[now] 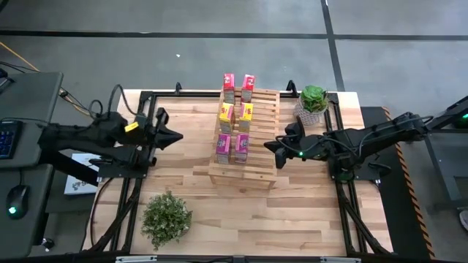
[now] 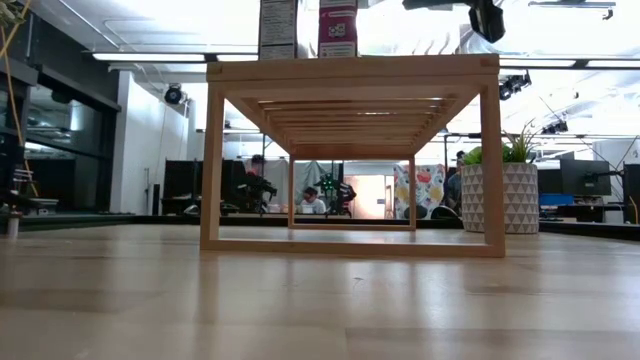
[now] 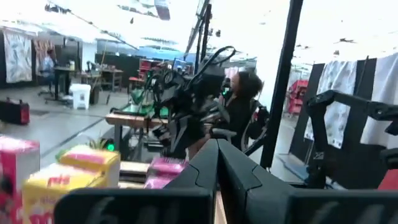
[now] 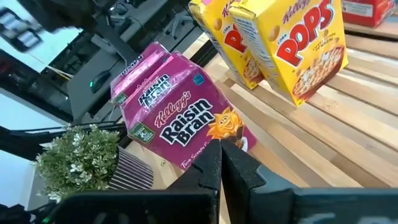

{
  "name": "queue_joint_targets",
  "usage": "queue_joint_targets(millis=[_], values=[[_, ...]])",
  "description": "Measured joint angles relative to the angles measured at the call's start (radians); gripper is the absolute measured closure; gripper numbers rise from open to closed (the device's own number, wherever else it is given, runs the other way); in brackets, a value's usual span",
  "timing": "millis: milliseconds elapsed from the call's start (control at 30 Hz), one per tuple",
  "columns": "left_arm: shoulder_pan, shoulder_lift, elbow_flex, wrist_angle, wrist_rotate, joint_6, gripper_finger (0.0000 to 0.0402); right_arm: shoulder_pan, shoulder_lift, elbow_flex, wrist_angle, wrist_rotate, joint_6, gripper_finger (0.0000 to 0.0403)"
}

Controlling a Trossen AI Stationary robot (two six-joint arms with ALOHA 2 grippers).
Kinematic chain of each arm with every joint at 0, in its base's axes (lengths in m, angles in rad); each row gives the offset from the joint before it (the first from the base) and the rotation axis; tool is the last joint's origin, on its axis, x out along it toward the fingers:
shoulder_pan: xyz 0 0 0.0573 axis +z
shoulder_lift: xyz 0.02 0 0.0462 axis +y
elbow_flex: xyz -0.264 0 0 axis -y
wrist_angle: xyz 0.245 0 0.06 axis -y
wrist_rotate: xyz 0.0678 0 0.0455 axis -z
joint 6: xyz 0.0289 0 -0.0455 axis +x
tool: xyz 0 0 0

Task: Stack cereal on shelf
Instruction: Return to Home Position

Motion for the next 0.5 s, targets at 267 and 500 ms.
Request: queue_joint_targets(millis=[267, 500], values=[[0.206, -0.087, -0.175, 0.033, 0.170, -0.175, 0.0401, 0.000, 0.000, 0.000, -0.001, -0.005, 0.010, 0.0403], [0.200, -0.259, -0.363, 0.057, 0.098, -0.254, 0.0401, 0.000, 0.000, 0.000, -0.002, -0.007, -0.076, 0.0403]])
